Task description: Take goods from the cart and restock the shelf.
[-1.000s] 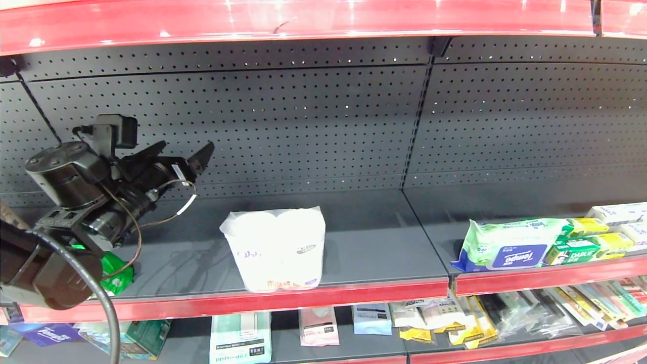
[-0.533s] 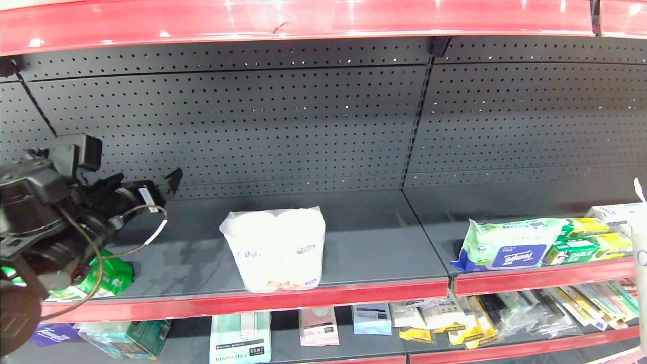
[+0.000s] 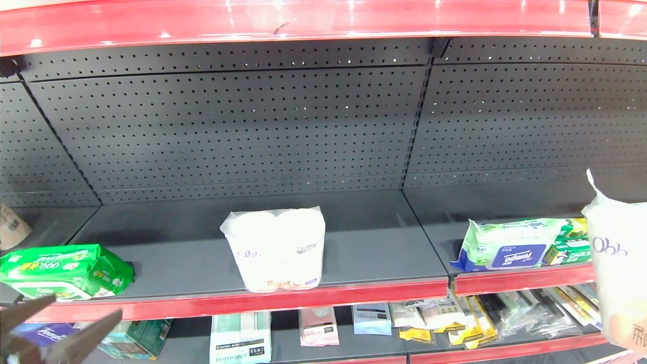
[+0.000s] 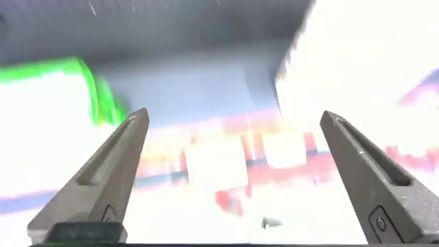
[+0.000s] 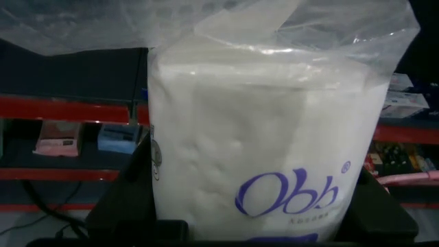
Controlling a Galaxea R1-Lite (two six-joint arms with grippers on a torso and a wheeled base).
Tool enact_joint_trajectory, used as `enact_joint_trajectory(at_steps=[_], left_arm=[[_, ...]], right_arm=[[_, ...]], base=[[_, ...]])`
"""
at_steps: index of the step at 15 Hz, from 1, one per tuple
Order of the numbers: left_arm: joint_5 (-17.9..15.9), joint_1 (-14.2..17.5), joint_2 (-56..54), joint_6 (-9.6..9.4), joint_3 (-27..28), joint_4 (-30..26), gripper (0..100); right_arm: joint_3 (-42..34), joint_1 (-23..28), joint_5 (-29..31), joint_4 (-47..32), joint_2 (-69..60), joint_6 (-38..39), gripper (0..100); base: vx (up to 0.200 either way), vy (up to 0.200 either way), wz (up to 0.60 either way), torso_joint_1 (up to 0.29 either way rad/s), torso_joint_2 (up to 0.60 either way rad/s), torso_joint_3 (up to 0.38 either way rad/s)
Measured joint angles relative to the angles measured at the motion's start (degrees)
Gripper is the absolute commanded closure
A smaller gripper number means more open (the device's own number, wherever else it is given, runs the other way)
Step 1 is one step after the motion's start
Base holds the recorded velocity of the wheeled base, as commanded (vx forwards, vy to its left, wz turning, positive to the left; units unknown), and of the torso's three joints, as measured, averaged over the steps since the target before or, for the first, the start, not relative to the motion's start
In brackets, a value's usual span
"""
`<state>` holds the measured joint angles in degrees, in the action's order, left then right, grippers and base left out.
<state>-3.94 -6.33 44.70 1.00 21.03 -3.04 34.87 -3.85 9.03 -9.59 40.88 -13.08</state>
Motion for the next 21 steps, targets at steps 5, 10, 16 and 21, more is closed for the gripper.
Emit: enact_joint_trajectory(at_steps=[5, 10, 16, 21], left_arm=[[-3.7, -2.0, -22.6, -4.22, 10.6, -27.0, 0], [-3.5, -2.2, -27.6, -5.81, 11.1, -27.2, 0], [-4.2, -2.5, -32.2, -7.13, 8.2, -27.3, 0], [-3.6, -3.1, -38.4, -8.66, 3.0, -25.0, 0]], right_arm=[[-0.1, -0.1, -1.4, 0.7, 3.0, 0.0, 100], [-0.1, -0.2, -1.9, 0.8, 3.8, 0.0, 100], [-0.1, 0.0, -2.4, 4.6, 6.3, 0.1, 100], [-0.7, -0.2, -8.5, 17.3, 16.2, 1.0, 100]], base=[[0.0, 0.0, 0.48, -0.001, 0.0, 0.001], [0.0, 0.0, 0.6, 0.003, 0.0, -0.005], [0.0, 0.0, 0.0, 0.0, 0.0, 0.0], [0.0, 0.0, 0.0, 0.0, 0.0, 0.0]])
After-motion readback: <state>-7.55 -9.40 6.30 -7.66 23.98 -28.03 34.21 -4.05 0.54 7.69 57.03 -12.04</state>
